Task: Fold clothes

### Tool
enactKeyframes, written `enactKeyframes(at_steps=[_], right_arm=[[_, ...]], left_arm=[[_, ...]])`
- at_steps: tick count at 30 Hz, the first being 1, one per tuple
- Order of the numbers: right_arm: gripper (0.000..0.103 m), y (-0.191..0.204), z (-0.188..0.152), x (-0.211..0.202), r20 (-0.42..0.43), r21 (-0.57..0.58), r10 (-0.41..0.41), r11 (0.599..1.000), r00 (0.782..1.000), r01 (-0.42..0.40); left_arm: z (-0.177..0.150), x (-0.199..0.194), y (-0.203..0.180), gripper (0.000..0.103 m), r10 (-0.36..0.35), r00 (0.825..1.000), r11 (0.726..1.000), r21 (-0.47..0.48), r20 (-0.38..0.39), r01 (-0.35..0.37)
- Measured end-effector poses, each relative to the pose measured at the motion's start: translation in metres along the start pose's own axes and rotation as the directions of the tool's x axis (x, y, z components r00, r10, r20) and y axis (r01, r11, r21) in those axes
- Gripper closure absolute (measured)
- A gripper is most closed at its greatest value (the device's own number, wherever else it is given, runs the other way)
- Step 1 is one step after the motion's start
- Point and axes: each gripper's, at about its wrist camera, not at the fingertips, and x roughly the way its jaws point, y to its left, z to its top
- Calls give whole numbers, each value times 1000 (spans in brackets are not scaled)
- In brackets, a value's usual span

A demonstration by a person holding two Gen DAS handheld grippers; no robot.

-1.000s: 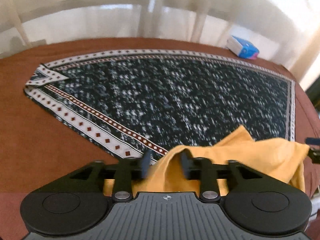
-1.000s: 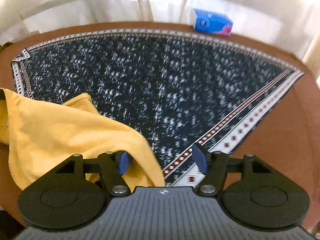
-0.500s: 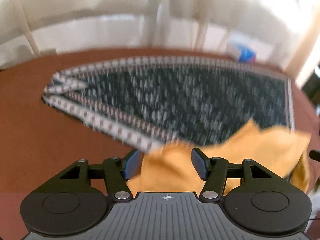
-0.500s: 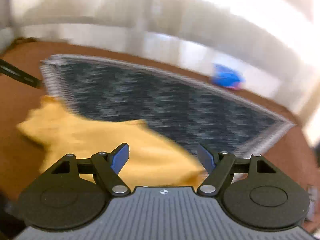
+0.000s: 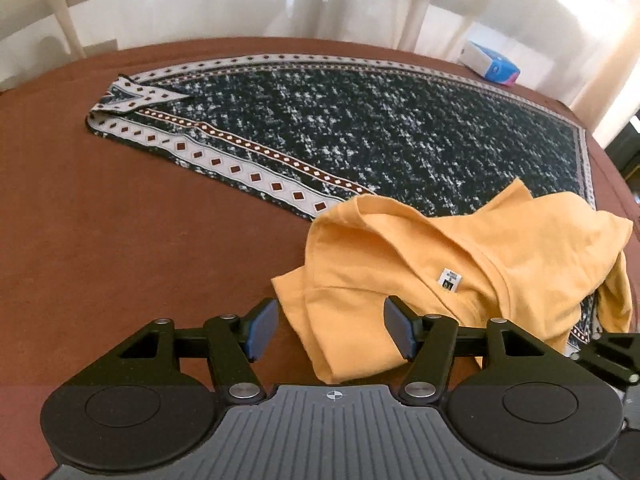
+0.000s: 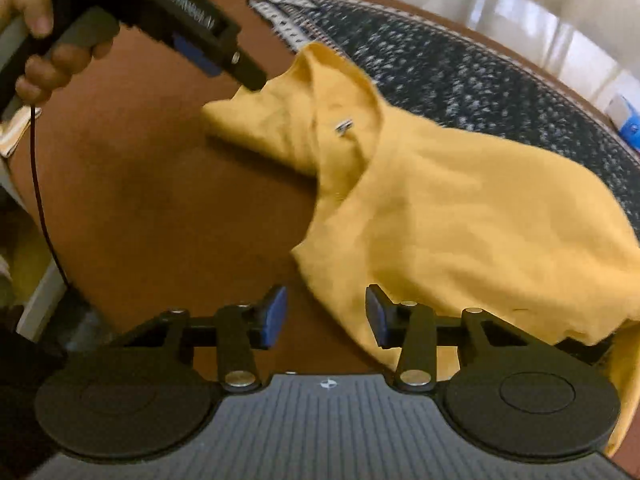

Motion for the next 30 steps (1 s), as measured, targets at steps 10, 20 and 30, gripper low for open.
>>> enactKeyframes(at_steps=[10, 20, 30], right_arm=[[97, -31, 11, -25, 84, 150, -79, 986, 993, 66], [97, -77, 41, -78, 209, 259, -206, 954, 956, 149], [97, -99, 45, -101, 265, 328, -279, 926, 923, 186]], left_arm=[[15, 14, -7, 25, 1, 999, 993, 116, 36, -5], [31, 44, -18, 25, -71, 997, 977, 204, 13, 67], [32, 51, -42, 91, -135, 991, 953, 275, 10, 127]])
